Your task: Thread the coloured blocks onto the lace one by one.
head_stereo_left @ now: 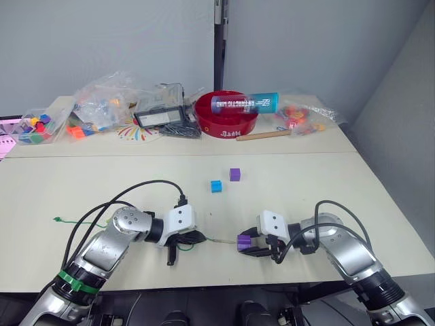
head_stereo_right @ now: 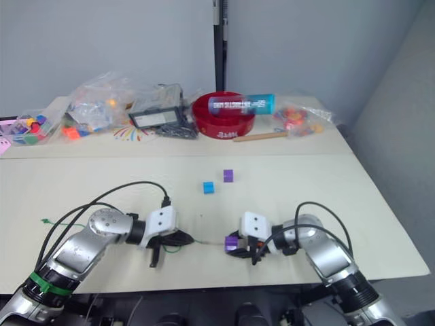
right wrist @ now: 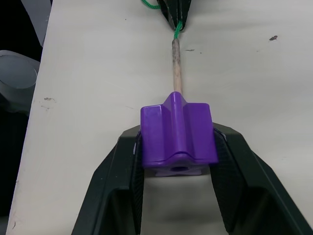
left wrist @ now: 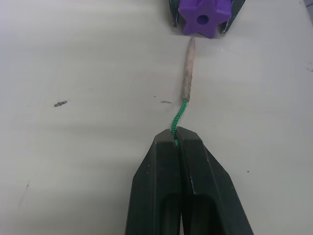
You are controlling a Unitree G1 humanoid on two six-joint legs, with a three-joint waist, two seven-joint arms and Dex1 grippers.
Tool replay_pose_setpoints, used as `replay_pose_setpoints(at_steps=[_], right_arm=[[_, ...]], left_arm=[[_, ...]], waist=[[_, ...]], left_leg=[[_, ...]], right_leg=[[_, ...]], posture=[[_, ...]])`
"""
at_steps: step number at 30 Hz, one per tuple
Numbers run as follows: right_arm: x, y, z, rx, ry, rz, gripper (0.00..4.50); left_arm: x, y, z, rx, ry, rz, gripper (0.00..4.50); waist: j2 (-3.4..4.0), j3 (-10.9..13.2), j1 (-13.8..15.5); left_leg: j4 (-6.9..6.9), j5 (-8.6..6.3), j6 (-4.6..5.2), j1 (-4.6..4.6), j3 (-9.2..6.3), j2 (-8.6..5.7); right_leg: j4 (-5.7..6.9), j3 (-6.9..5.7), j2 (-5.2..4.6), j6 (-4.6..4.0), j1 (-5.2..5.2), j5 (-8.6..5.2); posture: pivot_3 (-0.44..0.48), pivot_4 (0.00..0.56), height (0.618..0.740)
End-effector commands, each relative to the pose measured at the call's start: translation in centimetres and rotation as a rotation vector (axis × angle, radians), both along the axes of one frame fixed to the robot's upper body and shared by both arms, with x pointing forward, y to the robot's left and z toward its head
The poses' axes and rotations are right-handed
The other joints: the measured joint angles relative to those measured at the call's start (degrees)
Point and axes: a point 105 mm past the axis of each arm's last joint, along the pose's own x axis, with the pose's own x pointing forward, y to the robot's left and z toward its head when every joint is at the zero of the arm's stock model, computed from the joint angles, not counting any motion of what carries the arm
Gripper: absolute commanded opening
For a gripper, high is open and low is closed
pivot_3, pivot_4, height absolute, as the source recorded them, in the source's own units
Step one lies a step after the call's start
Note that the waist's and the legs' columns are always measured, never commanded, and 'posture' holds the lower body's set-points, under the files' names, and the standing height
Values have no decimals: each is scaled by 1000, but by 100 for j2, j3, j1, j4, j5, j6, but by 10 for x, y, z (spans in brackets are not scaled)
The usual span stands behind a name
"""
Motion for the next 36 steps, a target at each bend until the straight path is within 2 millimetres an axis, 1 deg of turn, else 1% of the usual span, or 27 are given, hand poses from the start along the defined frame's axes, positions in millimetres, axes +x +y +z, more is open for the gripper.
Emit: replay_pose_setpoints(at_steps=[1,7,11,15,16,17,19,22,24,26,31,34,36], right_arm=[[-2,0,-6,-17,18,-8,1374],[-3,0,-6,-17,18,-9,1374],[-4,-4,-6,-7,27,-19,1374],[-4,-7,-10,-17,24,-21,1374],[-4,-7,-10,-14,24,-22,1374],[-4,-7,-10,-12,24,-23,1374],[-3,-7,-8,-9,23,-26,1374],[-2,-7,-7,-7,24,-31,1374],[-2,-7,-8,-9,31,-35,1374],[-3,-8,-10,-17,35,-37,1374],[-3,-9,-11,-27,44,-44,1374],[-2,-9,-8,-24,43,-50,1374],[-2,-9,-7,-22,43,-51,1374]], left_arm=[[-5,-6,7,-21,-18,-27,0],[-6,4,4,8,-12,-17,0],[-3,8,6,16,-25,-9,1221],[-7,10,7,12,-13,-26,2547],[-8,9,9,1,-10,-31,2814],[-8,8,12,-13,-13,-30,2855],[-7,3,18,-47,-21,-27,2855],[-5,-8,18,-79,-38,-28,2855],[-5,-17,15,-102,-38,-30,2855],[-9,-23,9,-107,-20,-54,2855],[-15,-29,-3,-88,10,-72,2855],[-15,-29,-13,-57,20,-59,2032],[-14,-29,-15,-48,18,-55,1341]], waist=[[0,0,-7],[0,0,-15],[0,0,-13],[0,0,-9],[0,0,-9],[0,0,-6],[0,0,-3],[0,0,-2],[0,0,-1],[0,0,1],[0,0,1],[-1,-1,1],[-1,-1,1]], left_leg=[[0,0,0,0,0,0],[0,0,0,1,0,1],[0,0,0,1,0,1],[0,0,0,1,1,1],[0,0,0,1,1,1],[0,0,0,1,1,1],[0,0,0,0,1,1],[0,0,0,0,1,1],[0,0,0,0,1,1],[0,0,0,0,2,1],[0,0,0,1,1,1],[0,0,0,2,1,1],[0,0,0,6,1,1]], right_leg=[[0,0,0,0,0,0],[1,1,1,0,0,0],[1,1,1,0,-1,0],[0,1,1,0,-1,0],[0,1,1,0,-1,0],[0,1,1,0,-1,0],[0,1,1,0,-1,0],[0,1,0,0,0,0],[-1,0,0,0,0,0],[-1,1,0,0,0,0],[0,2,0,0,0,0],[0,1,0,0,3,0],[-1,1,0,0,7,0]], posture=[[0,150,731],[0,150,731],[0,150,731],[0,150,731],[0,150,731],[0,150,731],[0,150,731],[0,150,731],[0,150,731],[0,150,731],[0,150,731],[0,150,731],[0,150,731]])
